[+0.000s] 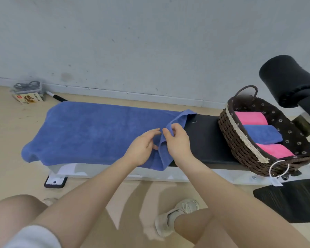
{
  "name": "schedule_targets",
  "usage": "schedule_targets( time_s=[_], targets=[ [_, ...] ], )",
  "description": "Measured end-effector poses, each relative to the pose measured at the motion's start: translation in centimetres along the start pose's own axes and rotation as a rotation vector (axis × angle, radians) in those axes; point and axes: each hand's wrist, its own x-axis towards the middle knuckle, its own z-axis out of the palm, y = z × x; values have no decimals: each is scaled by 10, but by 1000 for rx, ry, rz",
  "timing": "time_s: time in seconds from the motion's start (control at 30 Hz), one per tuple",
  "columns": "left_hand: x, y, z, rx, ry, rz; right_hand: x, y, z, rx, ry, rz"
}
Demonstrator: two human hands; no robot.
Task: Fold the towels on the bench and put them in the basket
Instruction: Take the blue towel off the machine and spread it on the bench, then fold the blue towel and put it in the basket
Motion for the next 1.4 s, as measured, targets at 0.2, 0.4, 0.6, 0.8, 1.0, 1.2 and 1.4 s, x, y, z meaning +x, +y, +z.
schedule_targets(
  time_s=[0.2,0.4,0.6,0.8,1.0,1.2,1.4],
  targets=[
    [-44,-47,-93,35,412,-131,1,-64,101,71,-228,-139],
    [-77,-115,-167,175,720,-228,6,-100,202,179,-417,-35],
    [-108,-172,-188,16,833,-533,18,-83,248,-77,-567,-4],
    [-110,-186,-205,-496,676,-806,21,-72,259,-170,-611,-15],
    [-114,-173,-216,-531,570,-858,13,-59,256,-106,-566,-90],
    [-111,-133,-201,-484,640,-525,-1,-59,223,42,-483,-84],
    [-90,-84,-162,-261,573,-266,-18,-72,170,156,-456,-176]
  ],
)
